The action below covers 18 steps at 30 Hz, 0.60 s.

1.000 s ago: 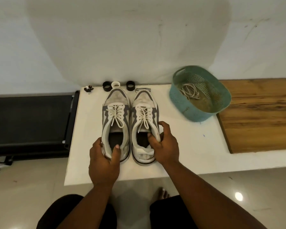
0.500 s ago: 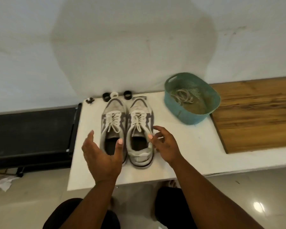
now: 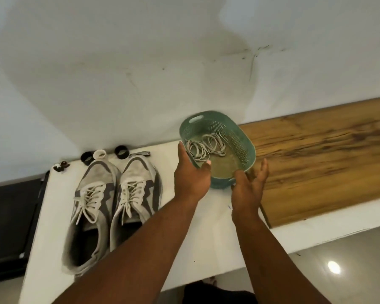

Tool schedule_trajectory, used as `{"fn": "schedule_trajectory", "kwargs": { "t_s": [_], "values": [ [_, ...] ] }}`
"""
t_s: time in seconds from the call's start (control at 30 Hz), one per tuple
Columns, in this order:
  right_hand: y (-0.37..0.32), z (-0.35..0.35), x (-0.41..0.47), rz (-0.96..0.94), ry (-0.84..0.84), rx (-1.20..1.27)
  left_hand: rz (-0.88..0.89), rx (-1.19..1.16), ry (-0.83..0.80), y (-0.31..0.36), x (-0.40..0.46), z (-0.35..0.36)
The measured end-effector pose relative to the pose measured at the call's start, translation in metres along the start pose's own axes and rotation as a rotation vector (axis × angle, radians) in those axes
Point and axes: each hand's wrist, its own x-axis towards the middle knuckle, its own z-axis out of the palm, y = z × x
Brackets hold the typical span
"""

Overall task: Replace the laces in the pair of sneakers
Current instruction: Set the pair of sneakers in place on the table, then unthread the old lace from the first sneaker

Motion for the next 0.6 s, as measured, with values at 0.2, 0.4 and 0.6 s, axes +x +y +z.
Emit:
{"fn": "schedule_trajectory", "kwargs": {
  "t_s": [0.2, 0.4, 0.6],
  "values": [
    [0.004, 0.004, -0.013, -0.059, -0.028, -0.065, 0.049, 0.059, -0.095, -0.008, 0.023, -0.01],
    [-0.002, 0.007, -0.03, -0.097, 0.128, -0.146, 0.056, 0.07, -0.102, 0.006, -0.011, -0.079],
    [-0.036, 0.056, -0.125, -0.52, 0.047, -0.171, 0.243, -0.049, 0.306, -0.03, -0.08, -0.197]
  ]
}}
